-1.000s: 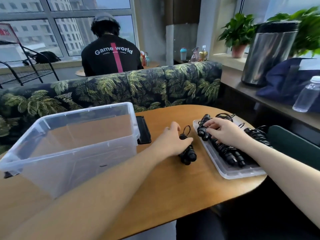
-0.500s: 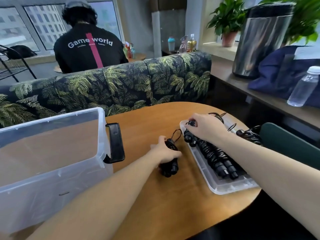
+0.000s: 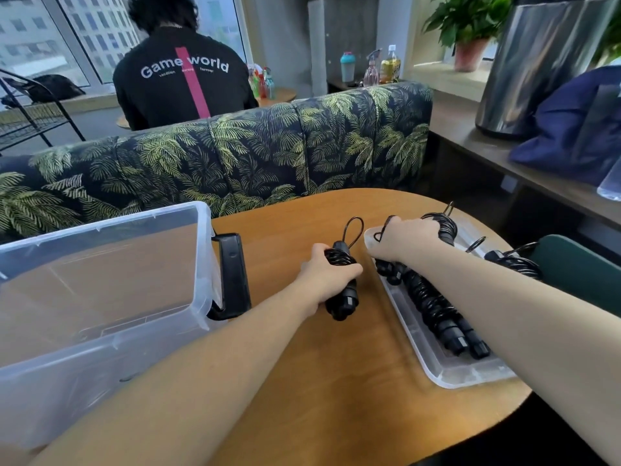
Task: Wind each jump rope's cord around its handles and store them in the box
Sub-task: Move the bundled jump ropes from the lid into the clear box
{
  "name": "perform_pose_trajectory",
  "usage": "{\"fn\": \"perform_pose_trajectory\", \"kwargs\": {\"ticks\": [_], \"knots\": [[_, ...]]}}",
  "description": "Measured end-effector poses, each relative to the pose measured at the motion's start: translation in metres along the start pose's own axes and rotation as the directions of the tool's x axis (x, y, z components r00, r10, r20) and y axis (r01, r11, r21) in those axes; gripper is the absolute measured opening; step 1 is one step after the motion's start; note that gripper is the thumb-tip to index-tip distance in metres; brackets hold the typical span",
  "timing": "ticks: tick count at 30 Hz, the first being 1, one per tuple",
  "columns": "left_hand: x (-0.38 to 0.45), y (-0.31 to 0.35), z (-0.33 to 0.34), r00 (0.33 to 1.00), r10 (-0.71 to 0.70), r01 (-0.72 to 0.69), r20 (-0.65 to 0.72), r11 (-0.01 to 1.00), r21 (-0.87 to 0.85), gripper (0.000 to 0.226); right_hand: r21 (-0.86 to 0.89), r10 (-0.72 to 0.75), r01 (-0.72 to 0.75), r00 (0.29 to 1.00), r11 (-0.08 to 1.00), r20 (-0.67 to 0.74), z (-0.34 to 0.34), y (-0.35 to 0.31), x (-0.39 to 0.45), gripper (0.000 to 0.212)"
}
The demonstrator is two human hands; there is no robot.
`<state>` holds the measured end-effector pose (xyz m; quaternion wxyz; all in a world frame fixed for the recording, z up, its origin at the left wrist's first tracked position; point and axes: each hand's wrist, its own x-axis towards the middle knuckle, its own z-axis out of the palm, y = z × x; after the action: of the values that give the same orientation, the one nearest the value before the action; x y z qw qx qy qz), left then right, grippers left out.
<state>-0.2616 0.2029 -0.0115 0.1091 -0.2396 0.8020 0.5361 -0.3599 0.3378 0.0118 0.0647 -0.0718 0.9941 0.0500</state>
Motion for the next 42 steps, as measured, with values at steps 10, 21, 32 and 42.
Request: {"fn": "perform_pose_trajectory", "kwargs": {"ticks": [10,21,32,42], "knots": [[-0.037,0.023,-0.04,0.994,0.108,-0.107,-0.003,0.985,-0.135,0.057,0.787,-0.032,-0.083,0.991,0.611,0.129,-0.015,0.01,-0.019,0.069],[-0.129,0.037,-0.157,0.957,0.276,-0.288,-0.09,0.936,-0.2,0.058,0.968,-0.312,-0.003,0.946,0.251,0.084,-0.108,-0.056,-0.121,0.032],[-0.189,-0.057,-0.302,0.928,0.168,-0.18,-0.334,0.984,-0.005,0.056,0.938,-0.555,0.147,0.83,0.312,0.055,-0.153,-0.204,-0.191,0.014],[-0.154,-0.107,-0.353,0.977,-0.098,0.168,-0.19,0.902,0.398,0.078,0.667,-0.593,0.274,0.743,0.693,0.311,-0.101,-0.311,-0.168,0.044]]}}
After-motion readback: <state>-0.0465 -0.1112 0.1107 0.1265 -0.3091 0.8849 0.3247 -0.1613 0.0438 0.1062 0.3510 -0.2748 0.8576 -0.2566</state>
